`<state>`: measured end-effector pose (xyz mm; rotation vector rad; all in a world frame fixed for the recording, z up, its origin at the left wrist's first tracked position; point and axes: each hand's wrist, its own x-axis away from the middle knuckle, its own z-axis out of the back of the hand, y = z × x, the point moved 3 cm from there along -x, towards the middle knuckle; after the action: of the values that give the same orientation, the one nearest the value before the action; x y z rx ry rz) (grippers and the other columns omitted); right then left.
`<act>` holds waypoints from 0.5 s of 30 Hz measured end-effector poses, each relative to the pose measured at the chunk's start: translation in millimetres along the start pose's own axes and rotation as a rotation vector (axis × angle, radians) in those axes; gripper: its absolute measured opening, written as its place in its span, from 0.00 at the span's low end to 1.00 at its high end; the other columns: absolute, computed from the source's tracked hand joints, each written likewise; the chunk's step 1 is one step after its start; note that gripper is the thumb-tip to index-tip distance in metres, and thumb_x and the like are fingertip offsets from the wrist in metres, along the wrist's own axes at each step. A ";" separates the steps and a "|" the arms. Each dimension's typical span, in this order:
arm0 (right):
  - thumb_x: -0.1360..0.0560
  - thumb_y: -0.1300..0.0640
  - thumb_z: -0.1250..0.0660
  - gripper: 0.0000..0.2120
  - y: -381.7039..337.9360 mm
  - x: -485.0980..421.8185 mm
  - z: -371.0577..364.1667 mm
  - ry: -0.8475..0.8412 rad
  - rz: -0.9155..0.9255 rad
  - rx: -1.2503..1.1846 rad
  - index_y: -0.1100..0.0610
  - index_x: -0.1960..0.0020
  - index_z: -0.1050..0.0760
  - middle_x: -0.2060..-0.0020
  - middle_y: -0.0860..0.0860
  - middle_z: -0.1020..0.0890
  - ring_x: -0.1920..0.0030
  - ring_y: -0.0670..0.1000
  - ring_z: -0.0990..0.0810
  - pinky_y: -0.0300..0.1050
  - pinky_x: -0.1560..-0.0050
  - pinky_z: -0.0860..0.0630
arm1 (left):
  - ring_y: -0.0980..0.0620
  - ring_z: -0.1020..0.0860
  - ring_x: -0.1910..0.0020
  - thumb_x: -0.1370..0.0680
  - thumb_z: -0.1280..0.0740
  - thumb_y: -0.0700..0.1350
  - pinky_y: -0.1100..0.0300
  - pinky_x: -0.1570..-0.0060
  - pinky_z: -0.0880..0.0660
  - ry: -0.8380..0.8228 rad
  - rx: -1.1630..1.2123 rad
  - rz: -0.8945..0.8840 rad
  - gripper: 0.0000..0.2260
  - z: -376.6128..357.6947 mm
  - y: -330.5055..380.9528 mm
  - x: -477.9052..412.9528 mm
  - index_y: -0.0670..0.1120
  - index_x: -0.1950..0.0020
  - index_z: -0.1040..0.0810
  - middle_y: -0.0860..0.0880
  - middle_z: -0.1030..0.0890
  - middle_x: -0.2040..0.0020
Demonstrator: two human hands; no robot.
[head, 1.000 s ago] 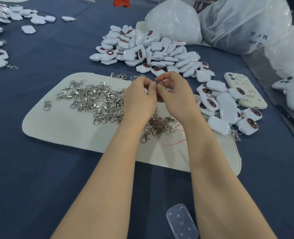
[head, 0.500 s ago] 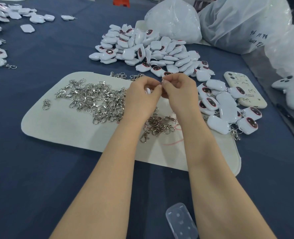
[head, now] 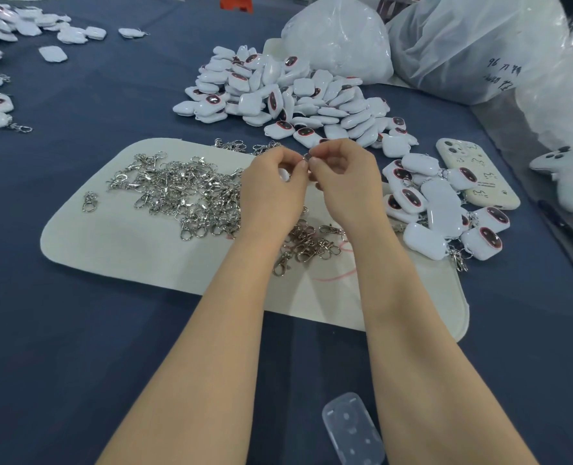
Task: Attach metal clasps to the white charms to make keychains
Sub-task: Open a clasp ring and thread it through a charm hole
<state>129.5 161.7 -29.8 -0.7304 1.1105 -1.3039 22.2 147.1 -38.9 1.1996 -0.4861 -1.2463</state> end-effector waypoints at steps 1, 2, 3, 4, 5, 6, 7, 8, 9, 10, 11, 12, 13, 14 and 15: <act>0.25 0.64 0.35 0.05 -0.7 0.5 -1.3 0.017 0.031 0.043 0.56 0.52 0.24 0.56 0.49 0.19 0.55 0.47 0.21 0.38 0.50 0.26 | 0.56 0.27 0.57 0.23 0.34 0.43 0.80 0.64 0.37 0.008 0.015 0.013 0.03 0.3 -0.3 -0.3 0.46 0.54 0.20 0.56 0.23 0.60; 0.25 0.64 0.35 0.05 -1.4 1.4 -2.3 0.033 0.057 0.081 0.56 0.51 0.24 0.56 0.48 0.20 0.55 0.46 0.22 0.35 0.51 0.27 | 0.57 0.27 0.57 0.23 0.34 0.43 0.80 0.64 0.37 0.015 0.029 0.023 0.03 0.7 -0.5 -0.6 0.47 0.55 0.21 0.57 0.24 0.61; 0.26 0.64 0.35 0.05 -1.9 2.2 -2.9 0.043 0.075 0.105 0.57 0.51 0.24 0.56 0.47 0.20 0.54 0.45 0.23 0.33 0.51 0.28 | 0.57 0.27 0.57 0.23 0.34 0.43 0.80 0.64 0.37 0.021 0.037 0.030 0.03 1.1 -0.8 -0.7 0.48 0.56 0.22 0.57 0.24 0.61; 0.26 0.64 0.34 0.05 -2.1 2.5 -3.2 0.048 0.085 0.118 0.57 0.51 0.24 0.55 0.48 0.20 0.54 0.46 0.23 0.34 0.51 0.28 | 0.57 0.27 0.58 0.23 0.34 0.43 0.79 0.64 0.37 0.024 0.037 0.033 0.03 1.3 -1.0 -0.7 0.49 0.56 0.22 0.58 0.25 0.62; 0.26 0.63 0.34 0.05 -2.0 2.7 -3.2 0.049 0.090 0.126 0.57 0.52 0.24 0.55 0.49 0.20 0.54 0.47 0.22 0.36 0.50 0.28 | 0.57 0.27 0.58 0.23 0.34 0.43 0.78 0.64 0.36 0.025 0.030 0.032 0.03 1.1 -1.3 -0.7 0.49 0.56 0.22 0.58 0.25 0.62; 0.27 0.63 0.34 0.04 -2.0 2.7 -3.3 0.046 0.093 0.137 0.57 0.53 0.24 0.54 0.50 0.19 0.53 0.48 0.22 0.38 0.49 0.27 | 0.57 0.27 0.57 0.23 0.34 0.43 0.75 0.63 0.36 0.025 0.020 0.025 0.03 0.8 -1.7 -0.7 0.48 0.55 0.22 0.58 0.25 0.61; 0.27 0.63 0.34 0.04 -2.2 2.8 -3.1 0.042 0.096 0.147 0.57 0.53 0.24 0.54 0.51 0.19 0.54 0.48 0.22 0.39 0.49 0.27 | 0.57 0.27 0.57 0.22 0.35 0.43 0.73 0.62 0.37 0.025 0.004 0.013 0.03 0.6 -1.9 -0.5 0.47 0.54 0.21 0.57 0.24 0.60; 0.27 0.63 0.33 0.04 -2.3 2.9 -3.2 0.038 0.101 0.153 0.57 0.53 0.24 0.54 0.51 0.19 0.55 0.48 0.22 0.38 0.50 0.27 | 0.57 0.27 0.56 0.22 0.35 0.43 0.72 0.61 0.38 0.026 -0.012 0.002 0.04 0.5 -2.0 -0.3 0.46 0.52 0.21 0.56 0.24 0.59; 0.27 0.63 0.33 0.04 -2.4 3.1 -2.9 0.034 0.106 0.151 0.57 0.53 0.23 0.55 0.51 0.19 0.56 0.47 0.23 0.37 0.51 0.27 | 0.57 0.28 0.55 0.22 0.35 0.43 0.71 0.60 0.38 0.029 -0.026 -0.007 0.05 0.6 -2.0 -0.1 0.45 0.52 0.20 0.56 0.24 0.58; 0.27 0.64 0.33 0.04 -2.4 3.3 -2.7 0.029 0.110 0.145 0.58 0.53 0.23 0.56 0.51 0.19 0.58 0.46 0.23 0.36 0.52 0.27 | 0.57 0.28 0.55 0.22 0.35 0.43 0.71 0.59 0.38 0.033 -0.038 -0.013 0.05 0.8 -2.1 0.1 0.44 0.51 0.21 0.55 0.24 0.57; 0.27 0.64 0.33 0.04 -2.5 3.3 -2.4 0.025 0.113 0.139 0.57 0.54 0.23 0.57 0.50 0.19 0.59 0.45 0.24 0.36 0.53 0.27 | 0.57 0.28 0.55 0.22 0.36 0.43 0.71 0.59 0.38 0.037 -0.050 -0.019 0.05 1.0 -2.3 0.1 0.44 0.51 0.21 0.55 0.23 0.56; 0.27 0.64 0.33 0.04 -2.6 3.2 -1.9 0.022 0.117 0.136 0.57 0.54 0.24 0.58 0.50 0.20 0.59 0.45 0.24 0.35 0.54 0.27 | 0.57 0.28 0.55 0.22 0.36 0.42 0.70 0.59 0.38 0.040 -0.062 -0.025 0.05 1.2 -2.5 0.2 0.44 0.51 0.21 0.54 0.22 0.55; 0.28 0.64 0.33 0.04 -2.6 2.9 -1.6 0.019 0.121 0.135 0.57 0.55 0.24 0.59 0.50 0.20 0.60 0.45 0.25 0.35 0.55 0.28 | 0.57 0.27 0.55 0.22 0.36 0.42 0.69 0.59 0.38 0.041 -0.073 -0.030 0.05 1.2 -2.8 0.4 0.45 0.51 0.21 0.53 0.22 0.55; 0.28 0.64 0.32 0.03 -2.6 2.4 -1.4 0.017 0.123 0.133 0.57 0.55 0.24 0.59 0.50 0.20 0.60 0.46 0.25 0.35 0.56 0.28 | 0.57 0.27 0.55 0.22 0.36 0.42 0.69 0.59 0.38 0.041 -0.082 -0.034 0.05 1.3 -2.9 0.6 0.45 0.51 0.21 0.53 0.21 0.54; 0.28 0.64 0.32 0.03 -2.3 1.9 -1.3 0.013 0.125 0.132 0.58 0.54 0.24 0.59 0.50 0.20 0.60 0.46 0.24 0.35 0.56 0.28 | 0.57 0.27 0.55 0.22 0.36 0.42 0.68 0.59 0.37 0.042 -0.090 -0.037 0.05 1.4 -3.0 0.8 0.45 0.51 0.21 0.52 0.20 0.53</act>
<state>127.3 159.6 -28.5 -0.5468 1.0527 -1.2639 20.0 146.2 -41.3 1.1605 -0.3743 -1.2594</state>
